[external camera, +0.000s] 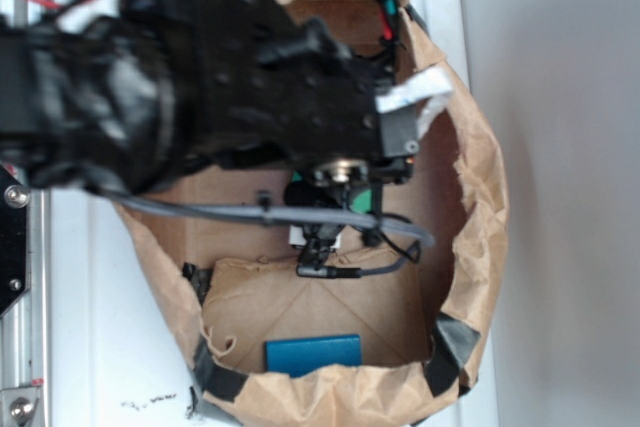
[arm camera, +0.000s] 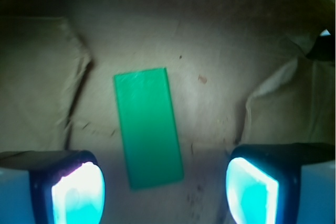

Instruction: Grab the green block.

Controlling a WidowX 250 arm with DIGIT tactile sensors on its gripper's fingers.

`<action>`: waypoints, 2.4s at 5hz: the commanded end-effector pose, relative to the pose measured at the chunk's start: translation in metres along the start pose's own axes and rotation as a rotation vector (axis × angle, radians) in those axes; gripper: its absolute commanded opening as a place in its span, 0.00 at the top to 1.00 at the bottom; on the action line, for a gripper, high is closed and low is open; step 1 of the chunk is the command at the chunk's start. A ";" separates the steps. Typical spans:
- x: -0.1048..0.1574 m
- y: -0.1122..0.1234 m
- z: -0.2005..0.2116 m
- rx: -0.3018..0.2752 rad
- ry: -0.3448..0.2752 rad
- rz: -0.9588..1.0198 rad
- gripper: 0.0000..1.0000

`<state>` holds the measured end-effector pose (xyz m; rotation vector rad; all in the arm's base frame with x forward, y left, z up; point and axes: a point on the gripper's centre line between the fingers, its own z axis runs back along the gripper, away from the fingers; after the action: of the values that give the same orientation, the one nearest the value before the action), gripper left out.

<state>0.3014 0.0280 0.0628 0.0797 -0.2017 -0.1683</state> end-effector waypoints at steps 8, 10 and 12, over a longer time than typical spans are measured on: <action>0.020 -0.021 -0.026 0.048 -0.013 -0.096 1.00; 0.017 -0.020 -0.026 0.058 -0.015 -0.096 1.00; 0.015 -0.020 -0.027 0.070 -0.016 -0.095 1.00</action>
<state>0.3147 0.0096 0.0304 0.1525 -0.1864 -0.2540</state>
